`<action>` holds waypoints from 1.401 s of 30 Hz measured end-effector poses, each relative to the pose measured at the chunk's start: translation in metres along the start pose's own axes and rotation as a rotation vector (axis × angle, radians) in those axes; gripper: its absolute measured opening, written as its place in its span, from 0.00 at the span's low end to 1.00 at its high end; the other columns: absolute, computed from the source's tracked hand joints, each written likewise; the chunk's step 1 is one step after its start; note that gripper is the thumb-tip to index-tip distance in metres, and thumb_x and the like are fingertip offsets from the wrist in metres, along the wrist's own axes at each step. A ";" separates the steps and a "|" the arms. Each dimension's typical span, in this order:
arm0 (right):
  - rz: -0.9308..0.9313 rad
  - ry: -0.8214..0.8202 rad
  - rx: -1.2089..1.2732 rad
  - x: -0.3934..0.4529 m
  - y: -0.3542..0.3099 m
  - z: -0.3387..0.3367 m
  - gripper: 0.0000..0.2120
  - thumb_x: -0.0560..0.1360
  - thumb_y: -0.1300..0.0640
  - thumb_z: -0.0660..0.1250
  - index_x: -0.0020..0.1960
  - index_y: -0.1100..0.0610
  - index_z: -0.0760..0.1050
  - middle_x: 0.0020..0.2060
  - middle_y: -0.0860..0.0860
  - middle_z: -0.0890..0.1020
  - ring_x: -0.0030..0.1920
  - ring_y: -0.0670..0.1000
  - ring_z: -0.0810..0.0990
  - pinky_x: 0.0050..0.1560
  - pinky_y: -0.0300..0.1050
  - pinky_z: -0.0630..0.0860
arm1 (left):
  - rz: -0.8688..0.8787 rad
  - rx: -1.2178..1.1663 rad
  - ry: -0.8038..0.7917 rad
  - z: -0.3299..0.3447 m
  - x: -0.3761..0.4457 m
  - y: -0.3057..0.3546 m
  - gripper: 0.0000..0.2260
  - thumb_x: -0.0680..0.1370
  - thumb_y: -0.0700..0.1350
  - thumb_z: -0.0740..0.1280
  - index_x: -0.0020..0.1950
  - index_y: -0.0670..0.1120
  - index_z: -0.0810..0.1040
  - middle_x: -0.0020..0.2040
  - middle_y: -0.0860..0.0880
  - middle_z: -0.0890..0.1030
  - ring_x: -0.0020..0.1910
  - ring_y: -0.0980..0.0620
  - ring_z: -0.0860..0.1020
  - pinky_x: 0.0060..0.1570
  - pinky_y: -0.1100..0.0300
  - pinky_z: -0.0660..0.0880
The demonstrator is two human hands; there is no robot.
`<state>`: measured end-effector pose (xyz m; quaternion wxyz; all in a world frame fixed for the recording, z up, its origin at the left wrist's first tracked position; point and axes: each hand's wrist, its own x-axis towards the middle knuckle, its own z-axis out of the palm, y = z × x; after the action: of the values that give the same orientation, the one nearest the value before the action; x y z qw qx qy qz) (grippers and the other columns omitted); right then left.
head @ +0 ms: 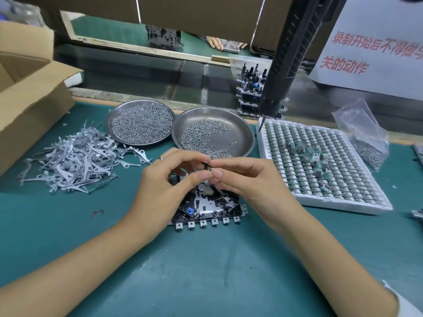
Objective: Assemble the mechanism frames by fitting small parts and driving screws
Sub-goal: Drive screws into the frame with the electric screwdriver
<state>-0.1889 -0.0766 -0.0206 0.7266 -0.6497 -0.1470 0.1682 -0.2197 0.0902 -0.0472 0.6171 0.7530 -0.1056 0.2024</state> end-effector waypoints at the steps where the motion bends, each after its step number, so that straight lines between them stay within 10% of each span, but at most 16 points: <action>1: -0.005 -0.011 -0.010 0.000 0.000 0.000 0.11 0.65 0.57 0.73 0.47 0.56 0.84 0.40 0.55 0.86 0.42 0.50 0.85 0.43 0.36 0.78 | -0.009 -0.015 0.000 0.000 0.000 -0.001 0.10 0.69 0.49 0.73 0.48 0.60 0.80 0.43 0.53 0.80 0.44 0.57 0.79 0.48 0.64 0.75; 21: -0.440 -0.027 -0.831 -0.022 0.024 -0.003 0.06 0.68 0.63 0.76 0.44 0.56 0.86 0.41 0.48 0.84 0.44 0.47 0.77 0.49 0.39 0.72 | -0.011 0.152 -0.093 -0.022 -0.009 0.005 0.06 0.75 0.47 0.66 0.48 0.54 0.81 0.43 0.54 0.82 0.44 0.61 0.78 0.47 0.69 0.71; 42: -0.620 -0.063 -0.988 -0.022 0.029 -0.003 0.04 0.67 0.61 0.75 0.42 0.56 0.86 0.42 0.49 0.83 0.42 0.50 0.77 0.46 0.55 0.75 | 0.088 0.318 -0.199 -0.016 -0.018 0.010 0.07 0.73 0.40 0.67 0.48 0.45 0.83 0.39 0.56 0.78 0.39 0.59 0.76 0.45 0.72 0.68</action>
<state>-0.2094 -0.0861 -0.0493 0.3482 -0.8327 -0.4129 -0.1218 -0.2429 0.1015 -0.0435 0.4674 0.8521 -0.1656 0.1676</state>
